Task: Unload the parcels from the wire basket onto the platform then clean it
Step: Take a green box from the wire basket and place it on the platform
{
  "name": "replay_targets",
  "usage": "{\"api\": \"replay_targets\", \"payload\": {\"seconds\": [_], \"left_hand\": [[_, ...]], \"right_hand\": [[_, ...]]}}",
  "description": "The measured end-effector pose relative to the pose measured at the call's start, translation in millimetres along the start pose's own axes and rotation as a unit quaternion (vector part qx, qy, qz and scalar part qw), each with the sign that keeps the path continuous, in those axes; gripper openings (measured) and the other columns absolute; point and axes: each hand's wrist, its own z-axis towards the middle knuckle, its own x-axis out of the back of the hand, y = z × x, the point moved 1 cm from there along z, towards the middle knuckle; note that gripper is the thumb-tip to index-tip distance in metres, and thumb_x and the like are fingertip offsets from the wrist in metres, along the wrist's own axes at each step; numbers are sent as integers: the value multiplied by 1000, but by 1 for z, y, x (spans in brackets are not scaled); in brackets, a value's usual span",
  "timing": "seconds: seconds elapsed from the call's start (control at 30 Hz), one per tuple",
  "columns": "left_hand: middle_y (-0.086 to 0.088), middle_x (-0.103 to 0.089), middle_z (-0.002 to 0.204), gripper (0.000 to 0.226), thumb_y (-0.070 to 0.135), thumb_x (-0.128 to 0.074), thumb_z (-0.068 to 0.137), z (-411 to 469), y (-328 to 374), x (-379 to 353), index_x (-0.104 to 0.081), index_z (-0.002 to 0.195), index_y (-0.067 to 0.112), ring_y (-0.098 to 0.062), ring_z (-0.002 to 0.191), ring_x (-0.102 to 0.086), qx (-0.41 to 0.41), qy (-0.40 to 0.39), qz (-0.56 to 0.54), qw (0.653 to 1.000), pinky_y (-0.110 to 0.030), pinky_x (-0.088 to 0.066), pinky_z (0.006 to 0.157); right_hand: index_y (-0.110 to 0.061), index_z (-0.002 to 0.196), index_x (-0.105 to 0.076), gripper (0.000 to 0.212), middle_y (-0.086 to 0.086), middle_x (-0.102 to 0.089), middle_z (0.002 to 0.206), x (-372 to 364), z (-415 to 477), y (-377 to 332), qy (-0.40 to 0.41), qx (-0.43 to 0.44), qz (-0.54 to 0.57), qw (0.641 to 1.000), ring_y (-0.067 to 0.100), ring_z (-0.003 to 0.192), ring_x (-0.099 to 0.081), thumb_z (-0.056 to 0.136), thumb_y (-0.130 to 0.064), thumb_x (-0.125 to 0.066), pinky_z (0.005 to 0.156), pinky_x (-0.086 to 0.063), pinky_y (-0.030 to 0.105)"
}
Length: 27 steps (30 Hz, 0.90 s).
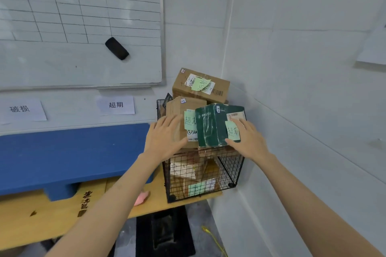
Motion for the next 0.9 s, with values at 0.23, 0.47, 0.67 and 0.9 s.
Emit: {"api": "replay_targets", "payload": {"seconds": [0.23, 0.47, 0.67, 0.9], "left_hand": [[4, -28, 160, 75, 61, -49, 91, 48, 38, -60, -23, 155, 31, -19, 146, -26, 7, -6, -29, 1000, -41, -21, 117], [9, -22, 162, 80, 62, -51, 90, 63, 77, -100, -15, 156, 36, -17, 147, -23, 28, 11, -57, 998, -38, -19, 118], [10, -19, 162, 81, 61, -55, 88, 60, 91, -113, -15, 155, 37, -14, 147, -21, 39, 29, -100, 994, -40, -24, 118], [9, -11, 164, 79, 57, -61, 85, 69, 91, -119, -23, 152, 40, -17, 147, -20, 28, 26, -116, 993, -43, -34, 114]], "right_hand": [[-24, 155, -21, 84, 2, -24, 161, -18, 49, 54, -35, 18, 6, 999, 24, 145, -24, 89, -55, -63, 111, -37, 46], [-27, 156, -19, 87, 0, -20, 163, -38, 81, 87, -52, 42, 51, 996, 23, 147, -21, 88, -56, -64, 112, -37, 51], [-27, 157, -18, 89, 0, -17, 164, -57, 95, 97, -54, 52, 77, 994, 23, 149, -20, 87, -60, -62, 115, -32, 51], [-28, 155, -20, 93, -3, -19, 163, -62, 107, 103, -53, 49, 117, 990, 22, 147, -25, 82, -66, -63, 112, -37, 53]]}}
